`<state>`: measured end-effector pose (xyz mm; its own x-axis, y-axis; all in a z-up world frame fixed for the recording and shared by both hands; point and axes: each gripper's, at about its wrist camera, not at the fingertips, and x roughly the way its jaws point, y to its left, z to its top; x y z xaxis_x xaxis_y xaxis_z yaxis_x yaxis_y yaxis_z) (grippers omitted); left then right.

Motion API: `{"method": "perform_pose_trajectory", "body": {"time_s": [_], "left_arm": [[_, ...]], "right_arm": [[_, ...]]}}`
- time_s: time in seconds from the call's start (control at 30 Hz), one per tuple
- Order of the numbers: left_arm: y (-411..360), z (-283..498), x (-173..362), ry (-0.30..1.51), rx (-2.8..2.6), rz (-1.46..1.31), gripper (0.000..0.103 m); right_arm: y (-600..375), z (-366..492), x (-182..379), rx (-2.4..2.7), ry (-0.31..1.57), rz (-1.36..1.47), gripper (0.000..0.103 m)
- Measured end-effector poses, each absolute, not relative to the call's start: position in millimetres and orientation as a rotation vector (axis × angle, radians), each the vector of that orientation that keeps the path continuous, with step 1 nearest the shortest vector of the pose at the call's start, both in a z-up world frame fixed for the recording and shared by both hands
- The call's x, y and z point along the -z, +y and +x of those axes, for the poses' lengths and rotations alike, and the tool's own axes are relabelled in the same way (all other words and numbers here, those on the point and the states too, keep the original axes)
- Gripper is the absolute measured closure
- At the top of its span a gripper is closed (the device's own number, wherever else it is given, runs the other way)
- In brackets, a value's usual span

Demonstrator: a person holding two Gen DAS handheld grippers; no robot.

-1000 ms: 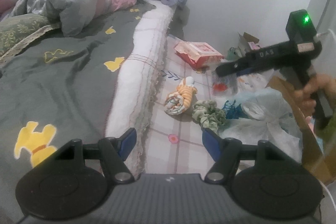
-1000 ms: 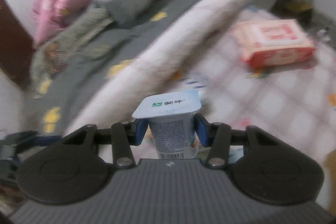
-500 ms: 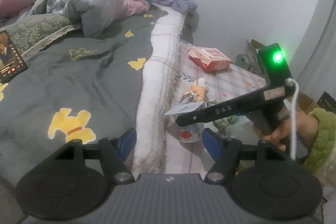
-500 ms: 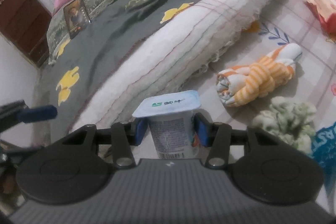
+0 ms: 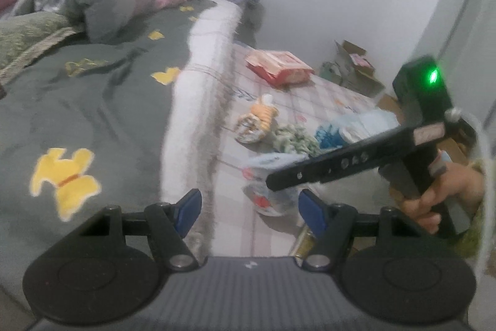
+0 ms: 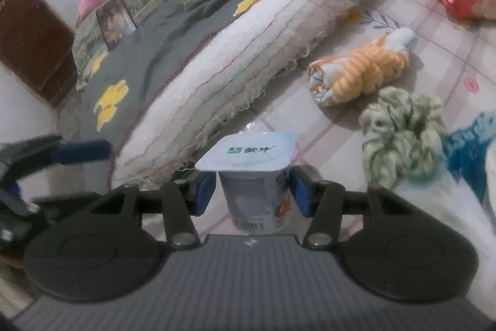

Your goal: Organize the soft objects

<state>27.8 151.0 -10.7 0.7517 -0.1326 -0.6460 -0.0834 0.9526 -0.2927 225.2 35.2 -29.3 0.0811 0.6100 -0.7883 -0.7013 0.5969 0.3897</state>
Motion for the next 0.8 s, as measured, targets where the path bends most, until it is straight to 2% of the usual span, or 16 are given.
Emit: {"method": "perform_pose_trajectory", "body": {"time_s": [0.13,0.43,0.53,0.8], "left_arm": [[139.7,39.4,20.1,0.752,0.070,-0.299,0.033],[129.7,74.5,22.7,0.763,0.086,-0.286,0.034],[129.1,94.8,20.1,0.769,0.075,-0.285,0.035],[131.4,149.1,38.3,0.884,0.027,-0.306,0.049]], "right_arm": [[15.1,224.5,18.6,-0.972,1.136,-0.012,0.047],[-21.1,250.9,-6.0,-0.884,1.120,0.199,0.046],[-18.3,271.5,1.5,-0.825,1.187,0.270,0.046],[-1.7,319.5,44.6,-0.668,1.436,0.423,0.046]]}}
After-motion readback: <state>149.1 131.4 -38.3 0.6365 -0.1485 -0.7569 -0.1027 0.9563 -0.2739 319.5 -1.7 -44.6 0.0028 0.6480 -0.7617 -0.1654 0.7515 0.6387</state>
